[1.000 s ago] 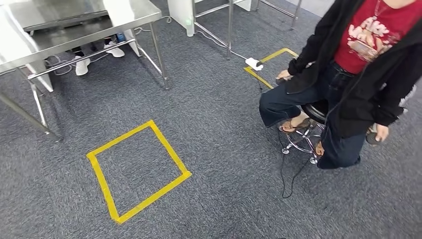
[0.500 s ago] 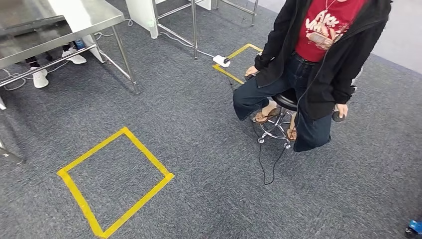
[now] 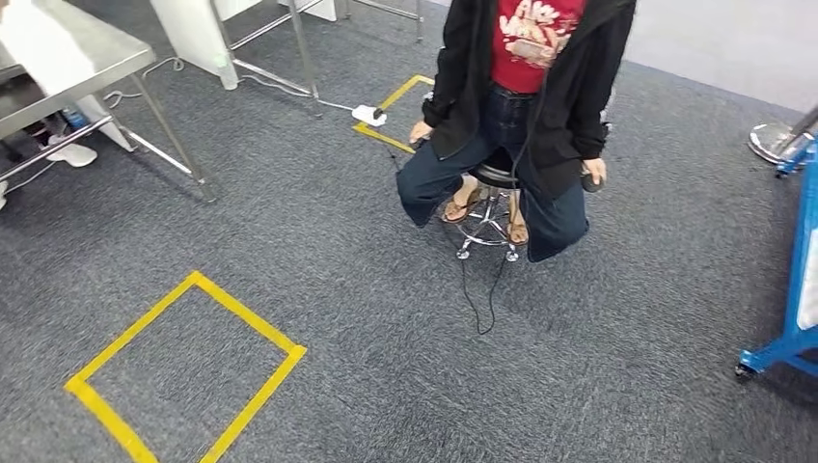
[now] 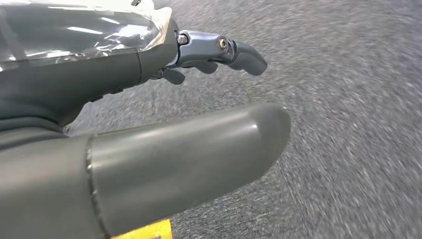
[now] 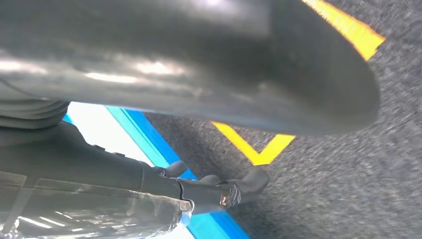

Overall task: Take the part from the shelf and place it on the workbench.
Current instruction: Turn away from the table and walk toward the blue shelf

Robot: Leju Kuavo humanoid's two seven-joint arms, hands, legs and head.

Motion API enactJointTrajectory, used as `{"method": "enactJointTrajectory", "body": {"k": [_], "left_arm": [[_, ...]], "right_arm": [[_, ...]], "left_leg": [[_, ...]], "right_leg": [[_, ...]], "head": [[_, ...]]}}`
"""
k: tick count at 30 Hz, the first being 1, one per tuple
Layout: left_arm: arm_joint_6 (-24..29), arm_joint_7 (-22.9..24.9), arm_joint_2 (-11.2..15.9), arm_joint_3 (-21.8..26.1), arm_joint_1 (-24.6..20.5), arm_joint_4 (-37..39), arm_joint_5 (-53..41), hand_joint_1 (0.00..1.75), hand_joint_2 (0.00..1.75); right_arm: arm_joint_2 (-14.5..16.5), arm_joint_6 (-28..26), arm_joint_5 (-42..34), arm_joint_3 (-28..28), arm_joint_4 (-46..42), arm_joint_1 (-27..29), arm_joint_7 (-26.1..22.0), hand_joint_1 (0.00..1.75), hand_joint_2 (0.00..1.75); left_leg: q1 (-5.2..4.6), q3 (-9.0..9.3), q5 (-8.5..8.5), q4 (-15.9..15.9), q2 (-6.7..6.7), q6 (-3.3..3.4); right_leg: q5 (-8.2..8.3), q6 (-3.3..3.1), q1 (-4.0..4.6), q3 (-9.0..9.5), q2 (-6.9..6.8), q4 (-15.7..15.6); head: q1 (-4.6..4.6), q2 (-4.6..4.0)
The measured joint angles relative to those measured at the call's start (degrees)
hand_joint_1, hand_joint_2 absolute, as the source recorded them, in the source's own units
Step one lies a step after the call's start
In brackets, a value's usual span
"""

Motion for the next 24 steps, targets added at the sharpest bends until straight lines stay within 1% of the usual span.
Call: {"method": "enactJointTrajectory", "body": {"k": [1,2,3,4,5,6,7,8,9,10,11,12,13,14,15,16,17,18,19,20,21,22,23,24], "left_arm": [[0.03,-0.03,0.0,0.01,0.08,0.01,-0.07,0.0,0.0],[0.08,-0.06,0.0,0.01,0.16,0.01,-0.11,0.0,0.0],[0.13,-0.04,0.0,0.01,0.21,0.02,-0.15,0.0,0.0],[0.18,-0.01,0.01,0.01,0.25,0.02,-0.19,0.0,0.0],[0.22,0.04,0.01,0.01,0.27,0.02,-0.24,0.0,0.0],[0.25,0.08,0.02,0.0,0.29,0.02,-0.27,0.0,0.0],[0.28,0.1,0.03,-0.01,0.3,0.02,-0.3,0.0,0.0],[0.31,0.11,0.04,-0.01,0.31,0.02,-0.32,0.0,0.0],[0.32,0.13,0.05,-0.01,0.32,0.02,-0.35,0.0,0.0],[0.32,0.14,0.07,-0.02,0.29,0.02,-0.36,0.0,0.0],[0.32,0.17,0.07,-0.02,0.25,0.02,-0.36,0.0,0.0],[0.32,0.2,0.04,-0.02,0.19,0.02,-0.35,0.0,0.0],[0.32,0.22,0.01,-0.03,0.14,0.02,-0.34,0.0,0.0],[0.32,0.25,-0.03,-0.03,0.14,0.02,-0.33,0.0,0.0],[0.32,0.27,-0.05,-0.03,0.16,0.02,-0.35,0.0,0.0],[0.32,0.31,-0.03,-0.03,0.22,0.02,-0.37,0.0,0.0],[0.32,0.37,-0.02,-0.03,0.29,0.02,-0.42,0.0,0.0],[0.32,0.43,0.01,-0.03,0.35,0.02,-0.47,0.0,0.0],[0.32,0.5,0.03,-0.03,0.37,0.02,-0.55,0.0,0.0],[0.32,0.58,0.03,-0.03,0.37,0.02,-0.64,0.0,0.0],[0.32,0.68,0.03,-0.04,0.35,0.02,-0.74,0.0,0.0],[0.32,0.79,0.02,-0.05,0.33,0.02,-0.87,0.0,0.0],[0.33,0.9,0.04,-0.06,0.32,0.02,-1.03,0.0,0.0],[0.34,1.02,0.07,-0.08,0.32,0.02,-1.19,0.0,0.0]], "right_arm": [[0.05,-0.06,0.08,0.01,0.0,-0.03,0.0,0.0,0.0],[0.1,-0.11,0.12,0.02,0.0,-0.03,0.02,0.0,0.0],[0.15,-0.17,0.13,0.02,0.0,0.02,0.04,0.0,0.0],[0.16,-0.24,0.13,0.01,0.0,0.11,0.06,0.0,0.0],[0.17,-0.3,0.13,0.01,0.0,0.18,0.09,0.0,0.0],[0.21,-0.35,0.14,0.01,0.0,0.22,0.09,0.0,0.0],[0.25,-0.38,0.14,0.02,-0.01,0.21,0.09,0.0,0.0],[0.29,-0.41,0.14,0.02,-0.01,0.11,0.09,0.0,0.0],[0.32,-0.43,0.14,0.03,-0.01,0.03,0.09,0.0,0.0],[0.33,-0.46,0.14,0.03,-0.01,0.0,0.09,0.0,0.0],[0.33,-0.49,0.14,0.02,0.0,0.05,0.09,0.0,0.0],[0.32,-0.51,0.14,0.02,0.0,0.17,0.09,0.0,0.0],[0.31,-0.53,0.14,0.02,0.0,0.28,0.09,0.0,0.0],[0.31,-0.55,0.15,0.02,0.0,0.33,0.11,0.0,0.0],[0.32,-0.57,0.22,0.02,0.0,0.27,0.14,0.0,0.0],[0.36,-0.59,0.3,0.02,0.0,0.18,0.19,0.0,0.0],[0.4,-0.6,0.4,0.03,0.0,0.08,0.23,0.0,0.0],[0.43,-0.62,0.52,0.03,0.0,0.04,0.3,0.0,0.0],[0.45,-0.64,0.61,0.03,0.0,0.1,0.37,0.0,0.0],[0.44,-0.67,0.72,0.02,0.0,0.19,0.45,0.0,0.0],[0.42,-0.72,0.84,0.02,0.0,0.28,0.54,0.0,0.0],[0.41,-0.79,0.94,0.01,0.0,0.29,0.6,0.0,0.0],[0.42,-0.88,1.02,0.01,0.0,0.2,0.68,0.0,0.0],[0.45,-0.98,1.08,0.01,-0.01,0.08,0.73,0.0,0.0]], "left_leg": [[0.04,-1.65,-2.3,3.83,-1.43,-0.14],[0.08,-3.39,-4.2,7.8,-2.1,-0.23],[0.12,-4.67,-5.09,10.61,-2.34,-0.28],[0.19,-5.03,-4.75,11.44,-2.42,-0.29],[0.31,-4.24,-3.21,9.86,-2.54,-0.28],[0.5,-2.52,-0.93,6.29,-2.96,-0.25],[0.73,-0.57,0.91,2.29,-4.21,-0.21],[0.9,0.98,2.2,-1.12,-5.43,-0.14],[0.94,1.86,2.75,-3.2,-6.39,-0.04],[0.81,2.06,2.67,-3.87,-6.91,0.15],[0.54,1.96,2.8,-3.98,-6.45,0.45],[0.45,1.92,3.08,-4.14,-5.74,0.96],[0.35,1.91,3.39,-4.4,-5.05,1.48],[0.34,1.88,3.71,-4.69,-4.27,2.02],[0.36,1.81,3.95,-4.94,-3.4,2.44],[0.21,1.69,4.02,-4.99,-2.52,2.63],[0.12,1.55,4.05,-4.98,-1.56,2.74],[0.02,1.43,4.07,-4.96,-0.59,2.76],[-0.03,1.35,4.07,-4.95,0.31,2.76],[-0.06,1.33,4.07,-4.94,1.12,2.75],[-0.06,1.37,4.05,-4.93,1.85,2.7],[-0.1,1.49,4.01,-4.9,2.51,2.58],[-0.26,1.61,3.89,-4.83,3.14,2.32],[-0.41,1.75,3.74,-4.77,3.75,2.0]], "right_leg": [[0.16,-0.25,0.11,-0.22,0.59,0.04],[0.27,-0.42,0.18,-0.43,1.24,0.08],[0.34,-0.49,0.24,-0.56,1.96,0.15],[0.38,-0.51,0.26,-0.63,2.71,0.25],[0.39,-0.5,0.26,-0.64,3.51,0.38],[0.39,-0.47,0.23,-0.63,4.34,0.56],[0.39,-0.38,0.25,-0.7,5.13,0.76],[0.42,-0.14,0.36,-0.91,5.88,1.02],[0.52,0.23,0.45,-1.26,6.54,1.19],[0.7,0.69,0.52,-1.67,7.12,1.26],[0.93,1.22,0.52,-2.1,7.74,1.23],[1.1,1.66,0.45,-2.51,8.04,1.24],[0.96,1.93,0.4,-2.96,7.24,1.64],[0.27,2.0,0.43,-3.77,5.8,2.85],[-1.08,1.88,0.47,-5.06,4.04,5.28],[-2.86,1.69,0.48,-6.8,2.38,8.76],[-4.66,1.61,0.5,-8.66,1.68,12.73],[-5.92,1.72,0.46,-10.04,1.44,16.0],[-6.36,2.03,0.41,-10.43,1.32,17.52],[-5.94,2.49,0.37,-9.56,1.11,16.72],[-4.88,2.99,0.32,-7.49,0.55,13.61],[-3.63,3.39,0.3,-4.78,-0.61,9.3],[-2.48,3.47,0.43,-2.46,-2.03,5.37],[-1.67,3.21,0.52,-0.87,-3.06,2.58]], "head": [[-0.04,0.0],[-0.07,0.0],[-0.06,0.0],[-0.06,0.0],[-0.06,0.0],[-0.06,0.0],[-0.06,0.0],[-0.04,0.0],[-0.02,0.0],[-0.01,0.0],[0.0,0.0],[-0.01,0.0],[-0.01,0.0],[0.09,0.0],[0.2,0.0],[0.3,0.0],[0.4,0.0],[0.39,0.0],[0.38,0.0],[0.38,0.0],[0.38,0.0],[0.39,0.0],[0.39,0.0],[0.32,0.0]]}}
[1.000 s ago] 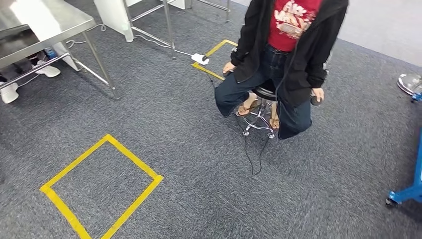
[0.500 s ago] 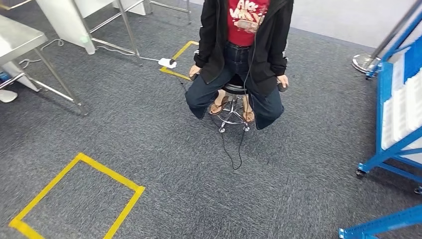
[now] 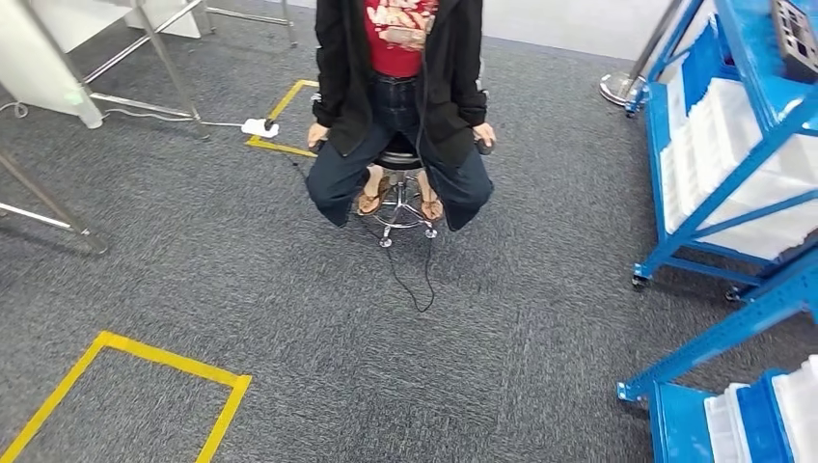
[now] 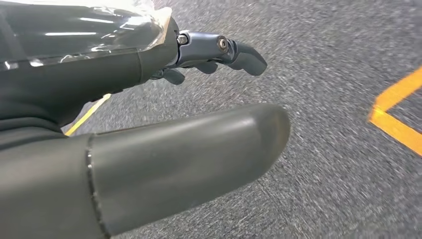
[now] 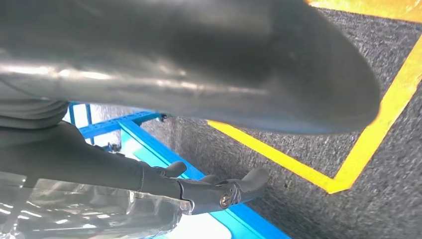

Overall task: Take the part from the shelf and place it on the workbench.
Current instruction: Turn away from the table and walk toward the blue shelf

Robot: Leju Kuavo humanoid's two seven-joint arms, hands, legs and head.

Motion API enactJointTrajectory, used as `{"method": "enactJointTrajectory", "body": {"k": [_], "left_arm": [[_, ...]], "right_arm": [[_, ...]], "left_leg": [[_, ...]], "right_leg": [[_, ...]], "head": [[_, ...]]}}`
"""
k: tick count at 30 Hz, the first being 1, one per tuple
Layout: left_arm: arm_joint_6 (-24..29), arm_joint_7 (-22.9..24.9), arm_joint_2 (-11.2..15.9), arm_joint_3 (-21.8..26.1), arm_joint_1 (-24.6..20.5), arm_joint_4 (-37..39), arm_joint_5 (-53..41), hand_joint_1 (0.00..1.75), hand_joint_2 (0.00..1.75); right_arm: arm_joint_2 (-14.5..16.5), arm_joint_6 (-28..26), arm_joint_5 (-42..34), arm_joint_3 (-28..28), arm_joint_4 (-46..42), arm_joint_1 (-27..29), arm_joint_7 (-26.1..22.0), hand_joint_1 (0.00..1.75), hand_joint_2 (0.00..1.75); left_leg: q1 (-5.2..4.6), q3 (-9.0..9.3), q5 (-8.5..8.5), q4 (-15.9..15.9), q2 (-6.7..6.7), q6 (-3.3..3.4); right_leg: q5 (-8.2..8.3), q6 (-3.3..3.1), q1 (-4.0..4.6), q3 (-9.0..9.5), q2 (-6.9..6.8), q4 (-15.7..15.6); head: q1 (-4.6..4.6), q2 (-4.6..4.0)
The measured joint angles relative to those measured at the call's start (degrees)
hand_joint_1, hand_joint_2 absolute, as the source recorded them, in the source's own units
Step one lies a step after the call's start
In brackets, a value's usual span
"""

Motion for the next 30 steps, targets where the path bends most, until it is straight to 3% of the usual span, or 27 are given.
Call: {"method": "enactJointTrajectory", "body": {"k": [2,3,4,6,8,9,10,11,12,14,16,17,19,21,23,25,26,27,28,30], "left_arm": [[0.07,0.25,0.09,-0.07,-0.09,0.0,-0.34,0.0,0.0],[0.1,0.39,0.09,-0.15,-0.18,0.0,-0.49,0.0,0.0],[0.13,0.51,0.1,-0.25,-0.26,0.0,-0.67,0.0,0.0],[0.16,0.64,0.1,-0.44,-0.29,0.0,-1.04,0.0,0.0],[0.19,0.71,0.12,-0.52,-0.12,0.0,-1.28,0.0,0.0],[0.2,0.75,0.14,-0.58,-0.02,0.01,-1.35,0.0,0.0],[0.2,0.78,0.18,-0.67,0.08,0.01,-1.4,0.0,0.0],[0.2,0.8,0.22,-0.79,0.15,0.01,-1.48,0.0,0.0],[0.19,0.8,0.3,-0.92,0.2,0.01,-1.58,0.0,0.0],[0.18,0.81,0.45,-1.19,0.25,0.01,-1.84,0.0,0.0],[0.18,0.79,0.55,-1.39,0.28,0.01,-2.04,0.0,0.0],[0.18,0.79,0.61,-1.46,0.29,0.01,-2.07,0.0,0.0],[0.18,0.78,0.68,-1.55,0.26,0.01,-2.12,0.0,0.0],[0.18,0.74,0.73,-1.67,0.2,0.01,-2.27,0.0,0.0],[0.18,0.68,0.78,-1.78,0.25,0.0,-2.44,0.0,0.0],[0.17,0.65,0.82,-1.84,0.35,0.0,-2.49,0.0,0.0],[0.16,0.65,0.83,-1.85,0.36,0.0,-2.51,0.0,0.0],[0.16,0.65,0.82,-1.87,0.35,0.0,-2.53,0.0,0.0],[0.16,0.65,0.8,-1.91,0.33,0.0,-2.55,0.0,0.0],[0.16,0.65,0.8,-2.05,0.3,0.0,-2.59,0.0,0.0]], "right_arm": [[0.08,-0.19,0.05,0.0,0.0,-0.1,0.13,0.0,0.0],[0.09,-0.27,0.06,0.0,0.0,-0.03,0.19,0.0,0.0],[0.1,-0.34,0.05,-0.01,0.01,0.07,0.25,0.0,0.0],[0.15,-0.54,0.05,-0.02,0.01,0.16,0.34,0.0,0.0],[0.27,-0.68,0.06,-0.04,0.01,0.12,0.36,0.0,0.0],[0.33,-0.72,0.04,-0.07,0.01,0.13,0.36,0.0,0.0],[0.36,-0.75,0.01,-0.14,0.01,0.18,0.34,0.0,0.0],[0.36,-0.79,-0.03,-0.24,0.01,0.23,0.31,0.0,0.0],[0.36,-0.81,-0.07,-0.34,0.01,0.27,0.25,0.0,0.0],[0.44,-0.86,-0.09,-0.5,0.01,0.2,0.09,0.0,0.0],[0.55,-0.97,-0.09,-0.6,0.0,0.0,0.01,0.0,0.0],[0.57,-1.04,-0.09,-0.66,0.0,-0.05,-0.01,0.0,0.0],[0.6,-1.17,-0.09,-0.78,0.01,0.15,-0.03,0.0,0.0],[0.62,-1.32,-0.17,-0.88,0.01,0.3,-0.03,0.0,0.0],[0.72,-1.44,-0.27,-0.95,0.01,0.13,-0.03,0.0,0.0],[0.83,-1.5,-0.29,-1.04,0.01,0.02,-0.03,0.0,0.0],[0.85,-1.52,-0.29,-1.12,0.01,0.08,-0.03,0.0,0.0],[0.85,-1.56,-0.29,-1.21,0.01,0.17,-0.03,0.0,0.0],[0.85,-1.6,-0.3,-1.31,0.01,0.23,-0.03,0.0,0.0],[0.88,-1.68,-0.3,-1.45,0.01,0.1,-0.03,0.0,0.0]], "left_leg": [[-0.2,0.31,-0.25,0.03,1.15,-0.73],[-0.1,0.45,-0.33,0.0,1.64,-1.05],[0.08,0.47,-0.67,0.28,1.15,-1.44],[0.45,-0.75,-3.24,3.49,-2.05,-2.01],[0.64,-3.88,-7.38,10.64,-5.4,-2.23],[0.65,-5.55,-8.77,14.19,-5.96,-2.27],[0.67,-6.6,-9.03,16.22,-6.16,-2.28],[0.72,-6.81,-8.13,16.32,-6.27,-2.25],[0.81,-6.01,-6.21,14.2,-6.45,-2.2],[1.17,-3.08,-1.97,6.98,-8.65,-2.1],[1.37,-1.45,-0.38,2.42,-10.76,-1.99],[1.22,-1.35,-0.48,1.82,-10.98,-1.85],[0.86,-1.35,-0.18,1.51,-9.63,-1.15],[0.71,-1.28,0.27,1.03,-8.16,-0.2],[0.58,-1.39,0.44,0.82,-6.45,0.31],[0.39,-1.55,0.45,0.84,-4.53,0.42],[0.34,-1.6,0.44,0.85,-3.66,0.42],[0.32,-1.61,0.44,0.85,-2.87,0.4],[0.32,-1.56,0.42,0.86,-2.14,0.35],[0.11,-1.35,0.24,0.92,-0.84,-0.08]], "right_leg": [[0.55,-1.0,0.35,0.37,-0.29,-1.47],[0.67,-1.52,0.27,0.21,0.43,-1.53],[0.79,-1.9,0.11,0.18,1.08,-1.6],[1.2,-2.84,-0.38,0.35,2.34,-1.77],[1.44,-3.39,-0.4,0.22,3.64,-1.74],[1.47,-3.46,-0.29,0.18,4.39,-1.73],[1.47,-3.46,-0.2,0.2,5.18,-1.71],[1.47,-3.46,-0.15,0.28,6.02,-1.67],[1.46,-3.44,-0.14,0.38,6.85,-1.59],[1.39,-3.31,-0.02,0.29,8.45,-1.2],[1.46,-2.79,0.21,-0.47,9.82,-0.71],[1.59,-2.39,0.29,-0.95,10.42,-0.59],[1.84,-1.64,0.1,-1.83,10.97,-0.5],[0.68,-1.46,0.09,-3.2,8.55,1.71],[-2.42,-1.84,0.19,-6.41,5.45,8.27],[-4.88,-1.8,0.15,-9.51,4.63,14.97],[-4.99,-1.48,0.1,-9.67,4.44,15.81],[-4.28,-1.02,0.03,-8.53,4.12,14.22],[-3.06,-0.56,-0.06,-6.29,3.46,10.54],[-0.81,-0.37,0.0,-1.69,0.93,2.52]], "head": [[-0.13,0.0],[-0.18,0.0],[-0.19,0.0],[-0.27,0.0],[-0.34,0.0],[-0.35,0.0],[-0.34,0.0],[-0.34,0.0],[-0.34,0.0],[-0.34,0.0],[-0.31,0.0],[-0.29,0.0],[-0.27,0.0],[-0.18,0.0],[-0.04,0.0],[-0.02,0.0],[-0.02,0.0],[-0.02,0.0],[-0.01,0.0],[-0.04,0.0]]}}
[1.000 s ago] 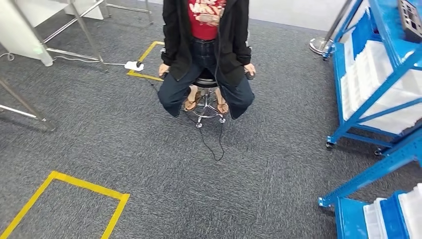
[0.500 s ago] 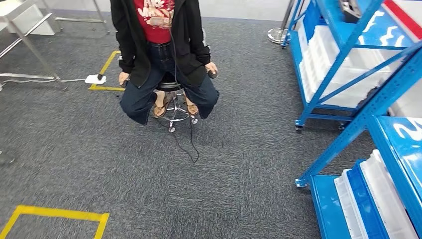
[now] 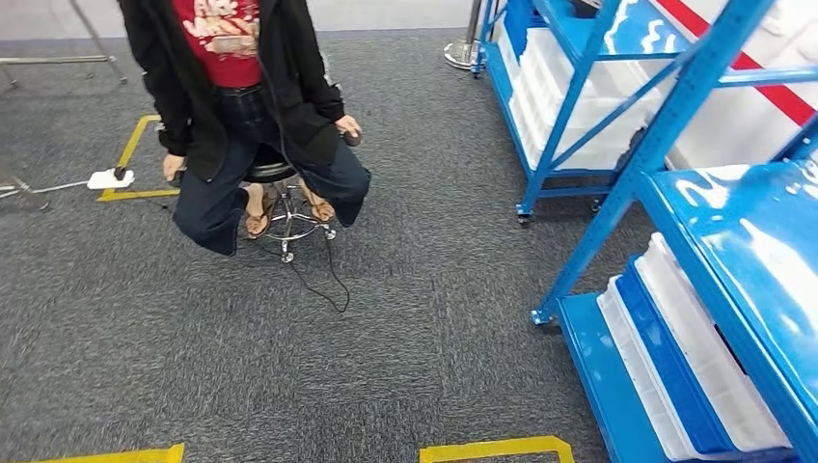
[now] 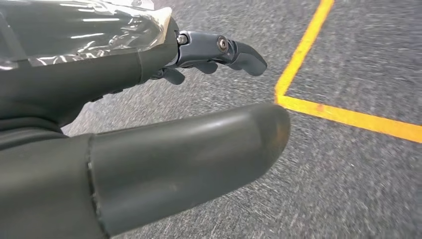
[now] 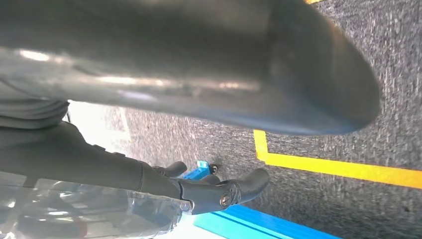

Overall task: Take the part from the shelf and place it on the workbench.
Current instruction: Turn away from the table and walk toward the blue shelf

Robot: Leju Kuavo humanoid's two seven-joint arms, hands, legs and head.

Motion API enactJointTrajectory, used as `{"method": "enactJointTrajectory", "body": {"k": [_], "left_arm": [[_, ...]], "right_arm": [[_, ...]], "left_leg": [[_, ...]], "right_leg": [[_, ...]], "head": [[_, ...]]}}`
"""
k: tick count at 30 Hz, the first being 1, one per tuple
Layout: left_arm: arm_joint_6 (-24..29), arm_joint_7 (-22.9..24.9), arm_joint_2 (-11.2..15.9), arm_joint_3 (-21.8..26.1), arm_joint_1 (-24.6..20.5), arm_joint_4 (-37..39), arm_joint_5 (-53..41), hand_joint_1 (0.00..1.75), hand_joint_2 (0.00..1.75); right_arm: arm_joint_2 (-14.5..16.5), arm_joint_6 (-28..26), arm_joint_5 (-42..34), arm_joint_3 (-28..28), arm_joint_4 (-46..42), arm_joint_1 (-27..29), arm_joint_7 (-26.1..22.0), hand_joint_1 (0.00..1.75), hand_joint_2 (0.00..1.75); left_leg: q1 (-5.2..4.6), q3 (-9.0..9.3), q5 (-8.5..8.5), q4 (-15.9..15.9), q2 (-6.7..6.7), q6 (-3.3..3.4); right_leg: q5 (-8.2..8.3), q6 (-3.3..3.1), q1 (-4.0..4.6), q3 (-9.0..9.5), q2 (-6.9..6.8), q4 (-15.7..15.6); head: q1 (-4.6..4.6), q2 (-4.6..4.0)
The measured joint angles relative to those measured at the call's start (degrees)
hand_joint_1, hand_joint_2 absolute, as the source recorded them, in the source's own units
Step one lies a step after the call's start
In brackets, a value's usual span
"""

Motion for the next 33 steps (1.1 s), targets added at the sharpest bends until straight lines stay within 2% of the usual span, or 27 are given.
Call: {"method": "enactJointTrajectory", "body": {"k": [1,2,3,4,5,6,8,9,10,11,12,13,15,17,19,20,22,23,24,25,26,27,28,30,31,32,33], "left_arm": [[0.0,0.0,0.02,-0.09,0.0,0.0,-0.02,0.0,0.0],[0.0,0.0,0.05,-0.19,-0.04,0.0,-0.03,0.0,0.0],[0.0,0.0,0.04,-0.29,-0.13,0.0,-0.05,0.0,0.0],[0.0,0.0,0.02,-0.35,-0.24,0.0,-0.06,0.0,0.0],[0.0,-0.01,0.01,-0.39,-0.35,0.0,-0.07,0.0,0.0],[0.0,-0.02,-0.01,-0.41,-0.41,0.0,-0.07,0.0,0.0],[0.0,-0.04,0.01,-0.4,-0.32,0.0,-0.08,0.0,0.0],[0.0,-0.04,0.0,-0.39,-0.22,0.01,-0.1,0.0,0.0],[0.0,-0.04,-0.01,-0.39,-0.12,0.01,-0.15,0.0,0.0],[-0.01,-0.04,-0.01,-0.4,-0.04,0.01,-0.23,0.0,0.0],[-0.01,-0.04,0.0,-0.4,0.01,0.01,-0.33,0.0,0.0],[-0.02,-0.04,0.0,-0.41,0.03,0.0,-0.42,0.0,0.0],[-0.02,-0.04,0.04,-0.43,0.05,0.0,-0.52,0.0,0.0],[-0.02,-0.04,0.09,-0.47,0.04,0.02,-0.56,0.0,0.0],[-0.02,-0.04,0.07,-0.59,-0.05,0.02,-0.57,0.0,0.0],[-0.02,-0.04,0.03,-0.66,-0.12,0.02,-0.57,0.0,0.0],[-0.02,-0.04,0.01,-0.78,-0.16,-0.01,-0.57,0.0,0.0],[-0.02,-0.04,0.02,-0.8,-0.14,-0.01,-0.57,0.0,0.0],[-0.02,-0.04,0.03,-0.82,-0.09,-0.01,-0.56,0.0,0.0],[-0.02,-0.02,0.02,-0.84,-0.03,-0.01,-0.56,0.0,0.0],[-0.02,0.02,0.01,-0.85,-0.01,0.0,-0.54,0.0,0.0],[-0.02,0.06,-0.01,-0.85,0.0,0.0,-0.51,0.0,0.0],[-0.02,0.11,-0.03,-0.85,0.0,0.0,-0.42,0.0,0.0],[-0.02,0.18,-0.07,-0.85,0.0,-0.01,-0.11,0.0,0.0],[-0.01,0.21,-0.08,-0.83,0.01,-0.01,0.1,0.0,0.0],[-0.01,0.24,-0.07,-0.8,0.02,-0.02,0.29,0.0,0.0],[0.0,0.27,-0.08,-0.77,-0.02,-0.02,0.42,0.0,0.0]], "right_arm": [[0.03,-0.05,0.01,-0.04,0.0,-0.12,0.0,0.0,0.0],[0.05,-0.09,0.01,-0.1,0.0,-0.18,0.0,0.0,0.0],[0.04,-0.13,0.01,-0.19,0.0,-0.16,0.0,0.0,0.0],[0.04,-0.15,0.01,-0.28,0.0,-0.09,0.0,0.0,0.0],[0.02,-0.18,-0.01,-0.36,0.0,0.0,0.0,0.0,0.0],[0.01,-0.21,-0.03,-0.42,0.0,0.05,0.01,0.0,0.0],[0.07,-0.26,-0.06,-0.45,0.0,0.02,0.04,0.0,0.0],[0.11,-0.27,-0.06,-0.45,0.0,0.0,0.08,0.0,0.0],[0.16,-0.28,-0.05,-0.47,0.0,0.03,0.14,0.0,0.0],[0.17,-0.3,-0.06,-0.48,0.0,0.09,0.2,0.0,0.0],[0.18,-0.3,-0.07,-0.5,0.0,0.15,0.26,0.0,0.0],[0.2,-0.31,-0.07,-0.53,0.0,0.18,0.31,0.0,0.0],[0.29,-0.33,-0.06,-0.54,0.0,0.09,0.33,0.0,0.0],[0.39,-0.37,-0.05,-0.54,0.0,-0.04,0.33,0.0,0.0],[0.48,-0.42,-0.05,-0.55,0.0,0.02,0.33,0.0,0.0],[0.49,-0.44,-0.06,-0.57,0.0,0.13,0.33,0.0,0.0],[0.49,-0.49,-0.05,-0.62,0.0,0.15,0.34,0.0,0.0],[0.48,-0.5,-0.03,-0.64,-0.01,0.09,0.34,0.0,0.0],[0.48,-0.5,0.03,-0.65,-0.01,0.01,0.35,0.0,0.0],[0.48,-0.5,0.13,-0.65,-0.01,0.01,0.35,0.0,0.0],[0.47,-0.5,0.22,-0.65,-0.01,0.08,0.35,0.0,0.0],[0.46,-0.5,0.34,-0.65,0.0,0.18,0.35,0.0,0.0],[0.44,-0.48,0.49,-0.65,0.0,0.27,0.34,0.0,0.0],[0.39,-0.4,0.9,-0.65,0.0,0.23,0.31,0.0,0.0],[0.39,-0.36,1.13,-0.65,0.0,0.13,0.28,0.0,0.0],[0.4,-0.31,1.37,-0.65,0.0,0.02,0.25,0.0,0.0],[0.41,-0.28,1.56,-0.65,0.0,-0.03,0.22,0.0,0.0]], "left_leg": [[-0.12,0.13,-0.12,0.03,0.56,-0.35],[-0.2,0.3,-0.23,0.04,1.09,-0.76],[-0.15,0.51,-0.29,-0.01,1.65,-1.19],[0.03,0.63,-0.36,-0.02,1.87,-1.59],[0.24,0.62,-0.82,0.37,1.15,-1.97],[0.43,0.21,-1.86,1.54,-0.21,-2.26],[0.65,-2.24,-5.62,7.3,-3.76,-2.52],[0.67,-3.99,-7.45,11.08,-4.68,-2.52],[0.66,-5.5,-8.48,14.16,-5.12,-2.49],[0.66,-6.26,-8.3,15.45,-5.28,-2.38],[0.66,-6.05,-6.97,14.59,-5.44,-2.21],[0.67,-4.83,-4.77,11.62,-5.9,-1.98],[0.72,-1.63,-1.24,4.33,-8.55,-1.47],[0.53,-0.2,-0.4,0.99,-10.21,-1.14],[0.19,-0.13,-0.16,0.49,-9.06,-0.64],[0.15,0.02,0.16,0.02,-8.34,-0.24],[0.23,0.27,0.81,-1.01,-6.7,0.52],[0.16,0.27,0.96,-1.22,-5.83,0.71],[0.08,0.19,1.0,-1.29,-4.92,0.81],[0.0,0.1,1.0,-1.29,-3.98,0.83],[-0.03,0.04,0.99,-1.28,-3.12,0.82],[-0.03,0.02,0.97,-1.27,-2.33,0.77],[0.01,0.05,0.93,-1.26,-1.6,0.68],[-0.05,0.29,0.7,-1.17,-0.33,0.21],[-0.13,0.49,0.52,-1.11,0.24,-0.16],[-0.21,0.73,0.37,-1.06,0.77,-0.56],[-0.22,1.0,0.24,-1.09,1.32,-1.01]], "right_leg": [[0.63,-0.33,0.11,1.23,-0.87,-2.28],[0.87,-0.84,0.33,1.47,-1.2,-3.08],[1.06,-1.35,0.54,1.25,-0.65,-3.08],[1.21,-1.86,0.37,1.3,-0.02,-3.15],[1.37,-2.29,0.2,1.32,0.61,-3.28],[1.61,-2.77,-0.02,1.45,1.19,-3.4],[1.96,-3.41,-0.11,1.4,2.43,-3.46],[2.07,-3.62,0.08,1.3,3.1,-3.42],[2.11,-3.68,0.27,1.24,3.87,-3.4],[2.13,-3.71,0.44,1.24,4.68,-3.36],[2.13,-3.71,0.55,1.27,5.5,-3.3],[2.13,-3.7,0.6,1.33,6.34,-3.22],[2.15,-3.61,0.71,1.22,7.81,-3.0],[2.34,-3.17,0.67,0.75,9.04,-2.92],[2.67,-2.37,0.58,0.12,10.28,-3.11],[2.63,-2.06,0.57,-0.24,10.05,-2.9],[0.92,-2.01,0.77,-2.04,7.46,0.15],[-0.75,-2.19,0.72,-3.63,5.64,3.38],[-2.57,-2.3,0.71,-5.51,4.45,7.21],[-3.96,-2.23,0.59,-7.14,3.87,10.66],[-4.52,-1.93,0.44,-7.81,3.6,12.42],[-4.19,-1.42,0.27,-7.3,3.35,11.96],[-3.12,-0.81,0.05,-5.52,2.88,9.12],[-0.43,0.08,-0.24,-0.52,0.43,0.68],[0.56,0.03,-0.21,1.19,-0.7,-2.29],[1.07,-0.28,-0.05,1.93,-1.42,-3.73],[1.26,-0.79,0.22,1.83,-1.38,-3.89]], "head": [[-0.07,0.0],[-0.13,0.0],[-0.2,0.0],[-0.23,0.0],[-0.24,0.0],[-0.29,0.0],[-0.39,0.0],[-0.42,0.0],[-0.43,0.0],[-0.44,0.0],[-0.43,0.0],[-0.43,0.0],[-0.41,0.0],[-0.4,0.0],[-0.4,0.0],[-0.39,0.0],[-0.17,0.0],[-0.07,0.0],[0.05,0.0],[0.06,0.0],[0.06,0.0],[0.07,0.0],[0.08,0.0],[0.09,0.0],[0.05,0.0],[0.01,0.0],[-0.04,0.0]]}}
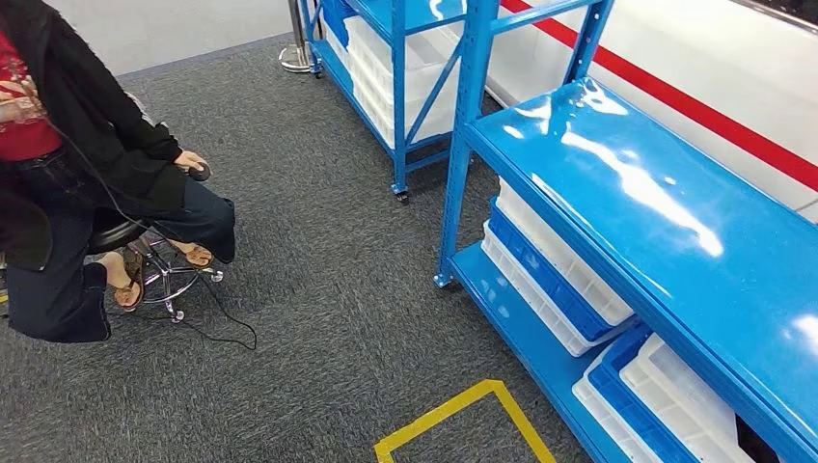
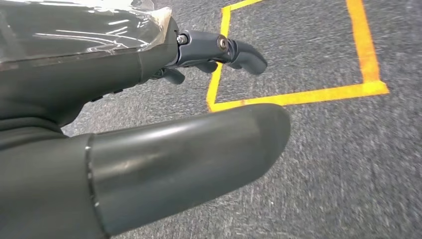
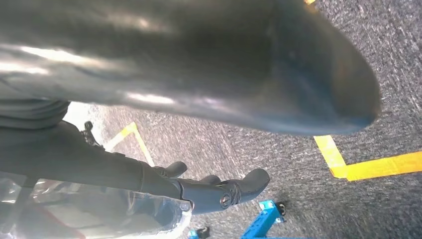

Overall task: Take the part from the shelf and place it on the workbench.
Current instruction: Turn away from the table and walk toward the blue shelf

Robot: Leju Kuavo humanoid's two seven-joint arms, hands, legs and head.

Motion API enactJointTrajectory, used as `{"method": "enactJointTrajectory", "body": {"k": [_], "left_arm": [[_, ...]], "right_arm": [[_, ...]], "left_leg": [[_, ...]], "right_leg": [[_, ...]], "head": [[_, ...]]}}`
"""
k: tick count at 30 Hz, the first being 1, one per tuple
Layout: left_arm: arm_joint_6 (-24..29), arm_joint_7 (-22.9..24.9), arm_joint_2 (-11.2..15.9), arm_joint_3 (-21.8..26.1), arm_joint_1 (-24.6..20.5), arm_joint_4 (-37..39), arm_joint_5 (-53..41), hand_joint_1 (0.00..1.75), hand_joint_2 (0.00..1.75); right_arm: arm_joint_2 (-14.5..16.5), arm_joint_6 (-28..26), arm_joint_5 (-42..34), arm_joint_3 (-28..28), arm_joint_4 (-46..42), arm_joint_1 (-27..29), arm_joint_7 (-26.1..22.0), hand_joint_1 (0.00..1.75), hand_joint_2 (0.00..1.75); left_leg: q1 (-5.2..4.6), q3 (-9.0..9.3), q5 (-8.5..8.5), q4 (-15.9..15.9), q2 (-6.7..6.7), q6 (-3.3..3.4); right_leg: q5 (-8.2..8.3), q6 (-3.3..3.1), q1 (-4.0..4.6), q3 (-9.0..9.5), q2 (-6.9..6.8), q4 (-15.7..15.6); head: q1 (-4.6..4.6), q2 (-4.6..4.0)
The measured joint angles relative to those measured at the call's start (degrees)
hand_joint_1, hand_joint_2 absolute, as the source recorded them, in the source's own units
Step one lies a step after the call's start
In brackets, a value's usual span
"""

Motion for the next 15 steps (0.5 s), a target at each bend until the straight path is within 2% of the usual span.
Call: {"method": "enactJointTrajectory", "body": {"k": [1,2,3,4,6,7,8,9,10,11,13,14,15], "left_arm": [[0.0,0.01,-0.07,0.03,-0.1,0.0,0.14,0.0,0.0],[0.0,0.02,-0.12,0.06,-0.21,0.0,0.21,0.0,0.0],[0.01,0.02,-0.18,0.09,-0.3,0.0,0.24,0.0,0.0],[0.01,0.02,-0.22,0.11,-0.32,0.0,0.27,0.0,0.0],[0.02,0.04,-0.25,0.16,-0.17,0.01,0.27,0.0,0.0],[0.02,0.07,-0.27,0.17,-0.05,0.02,0.28,0.0,0.0],[0.02,0.12,-0.28,0.19,0.07,0.02,0.29,0.0,0.0],[0.03,0.17,-0.29,0.21,0.16,0.02,0.3,0.0,0.0],[0.03,0.2,-0.29,0.23,0.21,0.02,0.31,0.0,0.0],[0.04,0.21,-0.28,0.26,0.23,0.02,0.31,0.0,0.0],[0.07,0.22,-0.27,0.32,0.21,0.02,0.31,0.0,0.0],[0.08,0.22,-0.27,0.35,0.21,0.02,0.29,0.0,0.0],[0.09,0.25,-0.28,0.37,0.2,0.03,0.27,0.0,0.0]], "right_arm": [[-0.03,0.01,0.13,0.0,0.0,0.0,-0.02,0.0,0.0],[-0.05,0.02,0.27,0.0,-0.01,0.02,-0.03,0.0,0.0],[-0.1,0.02,0.39,0.0,-0.01,0.05,-0.03,0.0,0.0],[-0.14,0.02,0.52,0.0,-0.02,0.03,-0.03,0.0,0.0],[-0.15,0.03,0.75,0.0,-0.02,-0.03,-0.03,0.0,0.0],[-0.15,0.03,0.81,0.0,-0.01,-0.03,-0.03,0.0,0.0],[-0.15,0.04,0.85,0.0,-0.01,0.01,-0.03,0.0,0.0],[-0.18,0.04,0.87,0.0,0.0,0.06,-0.02,0.0,0.0],[-0.21,0.04,0.9,0.0,-0.01,0.1,-0.02,0.0,0.0],[-0.22,0.04,0.94,0.0,-0.01,0.09,-0.01,0.0,0.0],[-0.18,0.04,1.02,0.0,-0.02,-0.02,0.01,0.0,0.0],[-0.16,0.04,1.05,0.0,-0.02,-0.1,0.02,0.0,0.0],[-0.14,0.04,1.06,0.0,-0.02,-0.13,0.03,0.0,0.0]], "left_leg": [[0.14,0.28,-0.1,-0.06,0.58,-0.43],[0.38,0.41,-0.38,0.12,0.47,-0.86],[0.63,0.22,-1.18,0.93,-0.5,-1.2],[0.82,-0.48,-2.62,2.82,-2.06,-1.42],[1.02,-3.59,-6.67,9.91,-5.48,-1.58],[1.02,-5.37,-8.2,13.64,-6.24,-1.59],[1.01,-6.65,-8.7,16.04,-6.58,-1.55],[1.01,-7.05,-7.98,16.38,-6.72,-1.44],[1.02,-6.43,-6.21,14.5,-6.91,-1.26],[1.02,-5.02,-3.85,10.99,-7.47,-1.06],[1.09,-2.14,-0.67,4.01,-10.13,-0.67],[1.03,-1.37,-0.08,2.07,-11.12,-0.52],[0.88,-1.13,-0.14,1.34,-11.58,-0.32]], "right_leg": [[0.11,-0.54,0.07,-0.15,0.69,-0.06],[0.2,-1.02,-0.09,-0.1,1.37,-0.15],[0.34,-1.52,-0.31,0.01,2.04,-0.27],[0.56,-1.98,-0.54,0.17,2.66,-0.39],[0.78,-2.5,-0.49,0.21,3.97,-0.41],[0.82,-2.59,-0.29,0.19,4.72,-0.39],[0.82,-2.6,-0.09,0.23,5.55,-0.37],[0.81,-2.59,0.05,0.31,6.38,-0.34],[0.8,-2.59,0.13,0.41,7.22,-0.29],[0.8,-2.57,0.17,0.51,8.03,-0.23],[0.79,-2.43,0.33,0.35,9.49,-0.01],[0.84,-2.23,0.32,0.07,10.11,0.09],[0.95,-1.95,0.3,-0.28,10.71,0.11]], "head": [[-0.03,0.0],[-0.05,0.0],[-0.08,0.0],[-0.14,0.0],[-0.26,0.0],[-0.29,0.0],[-0.29,0.0],[-0.29,0.0],[-0.29,0.0],[-0.29,0.0],[-0.26,0.0],[-0.24,0.0],[-0.23,0.0]]}}
